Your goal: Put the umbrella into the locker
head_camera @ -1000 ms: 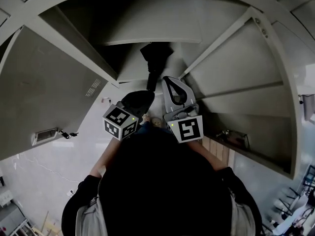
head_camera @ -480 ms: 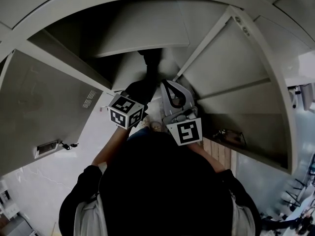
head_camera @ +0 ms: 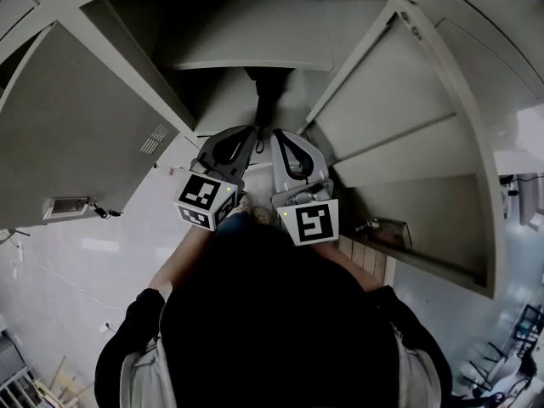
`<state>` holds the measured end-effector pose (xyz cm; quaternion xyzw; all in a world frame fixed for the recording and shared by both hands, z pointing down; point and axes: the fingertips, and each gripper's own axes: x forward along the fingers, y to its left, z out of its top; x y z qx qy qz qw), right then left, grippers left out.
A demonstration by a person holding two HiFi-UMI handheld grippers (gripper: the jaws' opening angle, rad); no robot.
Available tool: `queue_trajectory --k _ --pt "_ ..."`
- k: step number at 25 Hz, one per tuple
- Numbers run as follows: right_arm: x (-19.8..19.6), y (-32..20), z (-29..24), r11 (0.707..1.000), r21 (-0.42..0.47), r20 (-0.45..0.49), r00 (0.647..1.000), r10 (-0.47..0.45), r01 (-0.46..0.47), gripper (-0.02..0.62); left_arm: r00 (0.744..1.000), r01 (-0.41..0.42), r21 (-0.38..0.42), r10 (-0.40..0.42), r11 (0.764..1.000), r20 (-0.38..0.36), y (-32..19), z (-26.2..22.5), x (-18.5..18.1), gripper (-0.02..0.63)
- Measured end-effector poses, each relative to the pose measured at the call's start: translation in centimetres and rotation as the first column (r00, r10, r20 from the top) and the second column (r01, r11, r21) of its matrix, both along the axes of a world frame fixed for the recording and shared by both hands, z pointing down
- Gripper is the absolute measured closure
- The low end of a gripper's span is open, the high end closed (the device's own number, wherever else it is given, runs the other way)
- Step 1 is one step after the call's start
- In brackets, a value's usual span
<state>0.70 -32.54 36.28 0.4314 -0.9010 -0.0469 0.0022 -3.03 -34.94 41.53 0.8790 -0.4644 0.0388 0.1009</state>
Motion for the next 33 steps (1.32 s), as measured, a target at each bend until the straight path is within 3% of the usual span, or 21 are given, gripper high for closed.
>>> queue_trajectory --k 5,10,23,33 --pt "0.2 0.9 0.6 1.0 -0.015 0.006 1.0 0.0 0.0 0.594 0.985 0.157 0.136 -0.165 0.978 0.045 3.0 -2.5 -1.9 0.6" --pt "-0.1 1.5 0.9 0.999 -0.033 0.008 1.0 -0.016 0.016 0.594 0.972 0.219 0.169 -0.229 0.961 0.044 4.4 -3.2 -2.8 0.6" --pt "0.1 0.7 0.7 0.993 -0.022 0.008 0.993 0.117 -0.116 0.594 0.992 0.103 0.182 -0.114 0.978 0.053 3.4 -3.6 -3.3 0.6" --pt "-0.4 1.3 0.4 0.988 -0.015 0.015 0.988 0.155 -0.155 0.594 0.998 0.027 0.176 -0.035 0.984 0.042 3.9 -3.6 -2.6 0.6"
